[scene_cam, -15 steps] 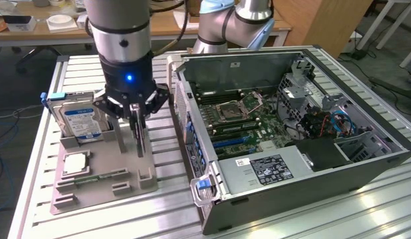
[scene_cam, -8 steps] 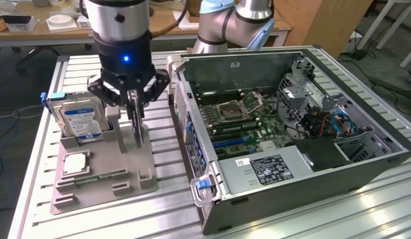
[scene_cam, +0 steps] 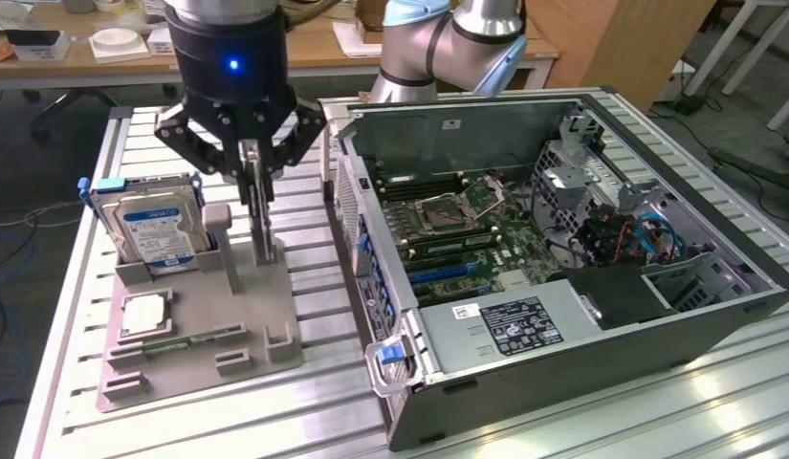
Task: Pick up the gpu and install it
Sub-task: 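Pick up the gpu and move the gpu toward the slot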
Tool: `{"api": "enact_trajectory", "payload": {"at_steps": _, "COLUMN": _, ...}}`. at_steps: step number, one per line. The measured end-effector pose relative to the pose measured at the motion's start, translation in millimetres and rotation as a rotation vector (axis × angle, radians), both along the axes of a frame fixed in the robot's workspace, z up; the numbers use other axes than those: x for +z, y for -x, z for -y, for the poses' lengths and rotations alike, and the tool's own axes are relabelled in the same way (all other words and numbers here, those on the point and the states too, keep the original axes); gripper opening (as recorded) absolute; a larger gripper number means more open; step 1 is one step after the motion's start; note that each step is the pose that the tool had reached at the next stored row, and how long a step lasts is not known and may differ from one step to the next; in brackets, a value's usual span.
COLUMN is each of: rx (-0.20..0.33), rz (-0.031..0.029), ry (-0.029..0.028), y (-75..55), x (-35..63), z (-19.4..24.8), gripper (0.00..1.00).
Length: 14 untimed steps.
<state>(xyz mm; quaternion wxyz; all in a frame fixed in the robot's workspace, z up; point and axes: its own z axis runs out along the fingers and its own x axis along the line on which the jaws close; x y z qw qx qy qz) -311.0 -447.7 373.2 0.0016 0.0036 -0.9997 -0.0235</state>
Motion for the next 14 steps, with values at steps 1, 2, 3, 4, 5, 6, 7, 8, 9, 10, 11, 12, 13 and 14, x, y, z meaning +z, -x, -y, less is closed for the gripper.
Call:
{"api": "enact_trajectory", "payload": {"at_steps": 1, "rx": -0.004, "rz": 0.0, "ry": 0.0, "y": 0.0, "x": 2.3, "z": 0.0, "gripper": 0.27}}
{"api": "enact_trajectory", "payload": {"at_steps": 2, "rx": -0.008, "rz": 0.0001, "ry": -0.0001, "y": -0.1, "x": 5.2, "z": 0.0, "gripper": 0.27}}
{"api": "enact_trajectory", "payload": {"at_steps": 3, "rx": -0.011, "rz": 0.0, "ry": 0.0, "y": 0.0, "x": 8.5, "z": -0.1, "gripper": 0.27}}
{"api": "enact_trajectory", "payload": {"at_steps": 4, "rx": -0.014, "rz": 0.0, "ry": 0.0, "y": 0.0, "x": 11.9, "z": -0.1, "gripper": 0.27}}
{"api": "enact_trajectory", "payload": {"at_steps": 5, "rx": -0.016, "rz": 0.0, "ry": 0.0, "y": 0.0, "x": 15.5, "z": -0.1, "gripper": 0.27}}
{"api": "enact_trajectory", "payload": {"at_steps": 6, "rx": -0.019, "rz": 0.0, "ry": 0.0, "y": 0.0, "x": 18.7, "z": -0.1, "gripper": 0.27}}
{"api": "enact_trajectory", "payload": {"at_steps": 7, "rx": -0.021, "rz": 0.0, "ry": -0.0001, "y": 0.0, "x": 21.5, "z": -0.1, "gripper": 0.27}}
{"api": "enact_trajectory", "payload": {"at_steps": 8, "rx": -0.023, "rz": 0.0001, "ry": 0.0, "y": 0.0, "x": 24.0, "z": -0.1, "gripper": 0.27}}
{"api": "enact_trajectory", "payload": {"at_steps": 9, "rx": -0.026, "rz": 0.0, "ry": 0.0, "y": 0.0, "x": 26.6, "z": -0.1, "gripper": 0.27}}
{"api": "enact_trajectory", "payload": {"at_steps": 10, "rx": -0.028, "rz": 0.0, "ry": 0.0, "y": 0.0, "x": 28.6, "z": -0.1, "gripper": 0.27}}
{"api": "enact_trajectory", "payload": {"at_steps": 11, "rx": -0.029, "rz": 0.0, "ry": 0.0, "y": 0.0, "x": 30.4, "z": -0.1, "gripper": 0.27}}
{"api": "enact_trajectory", "payload": {"at_steps": 12, "rx": -0.03, "rz": 0.0001, "ry": 0.0, "y": 0.0, "x": 32.1, "z": -0.1, "gripper": 0.27}}
{"api": "enact_trajectory", "payload": {"at_steps": 13, "rx": -0.031, "rz": 0.0001, "ry": -0.0001, "y": 0.0, "x": 33.2, "z": -0.1, "gripper": 0.27}}
{"api": "enact_trajectory", "payload": {"at_steps": 14, "rx": -0.033, "rz": 0.0001, "ry": -0.0002, "y": 0.0, "x": 34.2, "z": -0.1, "gripper": 0.27}}
